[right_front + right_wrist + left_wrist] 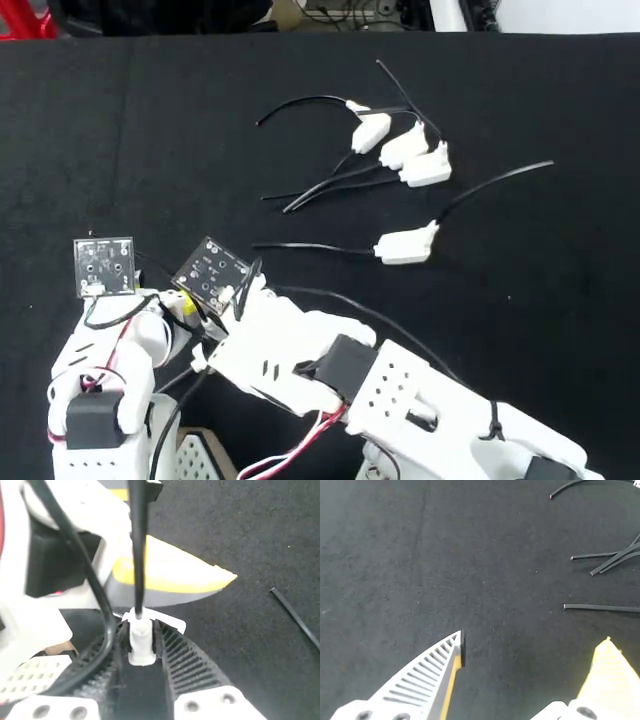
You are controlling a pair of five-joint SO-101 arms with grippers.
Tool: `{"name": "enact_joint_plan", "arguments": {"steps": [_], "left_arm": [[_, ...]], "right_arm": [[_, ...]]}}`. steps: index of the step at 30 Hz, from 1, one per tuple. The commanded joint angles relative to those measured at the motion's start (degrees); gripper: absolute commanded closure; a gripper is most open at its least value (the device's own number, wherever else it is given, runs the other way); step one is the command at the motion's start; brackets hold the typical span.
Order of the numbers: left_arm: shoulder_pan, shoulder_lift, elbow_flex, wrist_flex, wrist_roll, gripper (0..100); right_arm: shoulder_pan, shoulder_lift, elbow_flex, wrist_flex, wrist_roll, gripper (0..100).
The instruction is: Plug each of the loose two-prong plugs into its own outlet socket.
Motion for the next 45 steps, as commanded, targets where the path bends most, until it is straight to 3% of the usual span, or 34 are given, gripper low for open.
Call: {"name": "enact_joint_plan", "arguments": {"steps": [1,5,9,17,22,27,33,45], "left_arm": [[2.2,-0.2,-5.5,1.2,0.1,60],[2.2,-0.2,-5.4,1.1,0.1,60],[1.0,-0.1,-4.5,1.3,-2.9,60],[-14.0,-0.1,-0.3,1.5,-6.1,60],[-19.4,-0.2,2.9,1.5,-8.4,60],[-19.9,-0.2,3.6,1.5,-8.4,60],[-20.0,-0.2,4.3,1.5,-8.4,60],[-20.0,-0.2,4.3,1.5,-8.4,60]], "right_arm": [[0.0,-0.5,-0.2,-1.4,-0.5,98.7],[1.0,-0.4,1.0,-3.3,-1.8,98.7],[2.6,-0.4,6.0,-7.0,-9.1,98.7],[4.6,-0.7,18.7,-20.8,-14.7,98.7],[4.6,-0.5,20.2,-23.0,-18.3,98.7],[4.7,-0.3,20.6,-24.2,-18.4,98.7],[7.1,-0.3,25.8,-34.0,-18.3,98.7],[7.6,-0.3,26.4,-34.8,-18.5,98.7]]}}
